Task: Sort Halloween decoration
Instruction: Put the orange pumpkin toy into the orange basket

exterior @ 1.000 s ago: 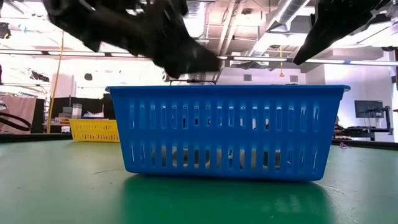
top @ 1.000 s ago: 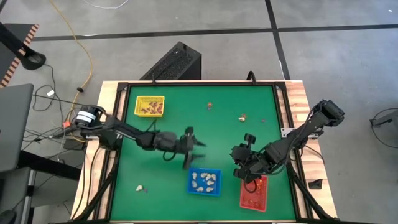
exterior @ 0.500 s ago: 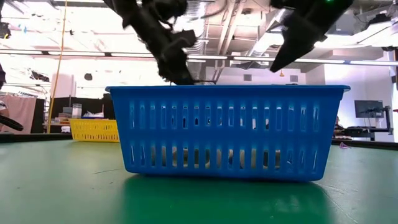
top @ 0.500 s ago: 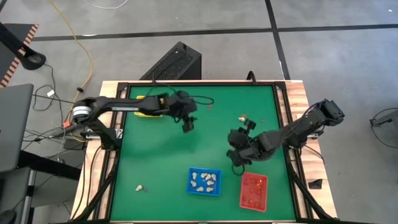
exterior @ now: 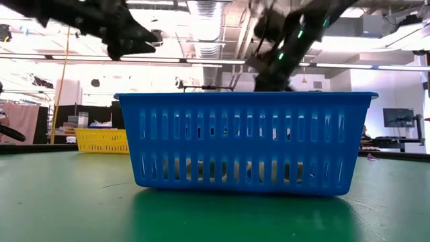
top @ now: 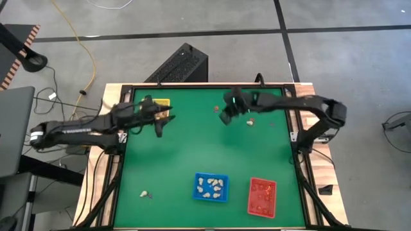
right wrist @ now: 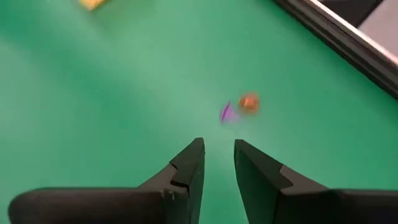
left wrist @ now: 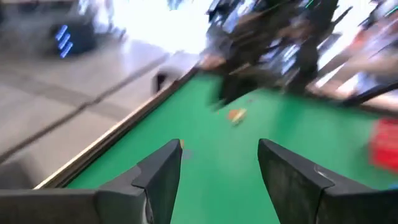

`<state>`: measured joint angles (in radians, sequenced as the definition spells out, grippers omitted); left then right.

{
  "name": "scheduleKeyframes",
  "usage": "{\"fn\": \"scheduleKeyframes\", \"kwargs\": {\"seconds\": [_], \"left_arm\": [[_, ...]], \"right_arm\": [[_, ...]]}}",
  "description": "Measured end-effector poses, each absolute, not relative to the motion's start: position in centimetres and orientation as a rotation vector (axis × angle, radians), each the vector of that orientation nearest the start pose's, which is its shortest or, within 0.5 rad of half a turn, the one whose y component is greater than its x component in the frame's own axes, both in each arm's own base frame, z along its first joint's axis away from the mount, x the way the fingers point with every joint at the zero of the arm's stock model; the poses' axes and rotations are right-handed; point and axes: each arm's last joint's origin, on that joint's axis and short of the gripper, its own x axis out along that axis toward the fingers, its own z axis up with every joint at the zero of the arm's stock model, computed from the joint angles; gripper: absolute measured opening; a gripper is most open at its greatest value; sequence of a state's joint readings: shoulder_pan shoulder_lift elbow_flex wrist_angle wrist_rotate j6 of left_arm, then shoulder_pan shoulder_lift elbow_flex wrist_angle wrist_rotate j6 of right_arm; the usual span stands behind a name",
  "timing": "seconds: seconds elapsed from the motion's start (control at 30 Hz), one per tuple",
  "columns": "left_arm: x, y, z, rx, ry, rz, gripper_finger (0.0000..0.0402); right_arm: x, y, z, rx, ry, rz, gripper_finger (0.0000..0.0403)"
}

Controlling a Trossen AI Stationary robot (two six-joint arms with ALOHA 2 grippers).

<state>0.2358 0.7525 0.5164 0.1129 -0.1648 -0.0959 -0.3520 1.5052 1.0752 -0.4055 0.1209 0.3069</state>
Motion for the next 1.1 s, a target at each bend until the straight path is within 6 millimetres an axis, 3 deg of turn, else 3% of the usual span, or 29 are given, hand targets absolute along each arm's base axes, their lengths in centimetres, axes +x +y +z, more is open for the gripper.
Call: {"fn": "scheduleKeyframes", "kwargs": {"seconds": [0.1,0.2,0.43,0.63,1.1], "left_arm": [[15.5,3.6,25.2,-0.066,-0.052,0.313,0.0203],[14.5,3.2,23.7,0.01,-0.15,0.265,0.0203],[13.3,2.9,24.4,0.095,-0.245,0.241,0.0203],[13.3,2.7,24.2,0.115,-0.221,0.193,0.0203],[13.3,2.6,24.1,0.113,-0.21,0.166,0.0203]], "right_arm": [[30.4,-15.0,23.0,0.513,0.713,-0.527,0.0121],[31.8,-16.9,21.5,0.619,0.764,-0.572,0.0126],[35.5,-19.8,19.7,0.67,0.958,-0.696,0.0152],[37.9,-20.9,19.1,0.68,1.049,-0.697,0.0184],[38.2,-21.3,18.7,0.69,1.086,-0.714,0.02]]}}
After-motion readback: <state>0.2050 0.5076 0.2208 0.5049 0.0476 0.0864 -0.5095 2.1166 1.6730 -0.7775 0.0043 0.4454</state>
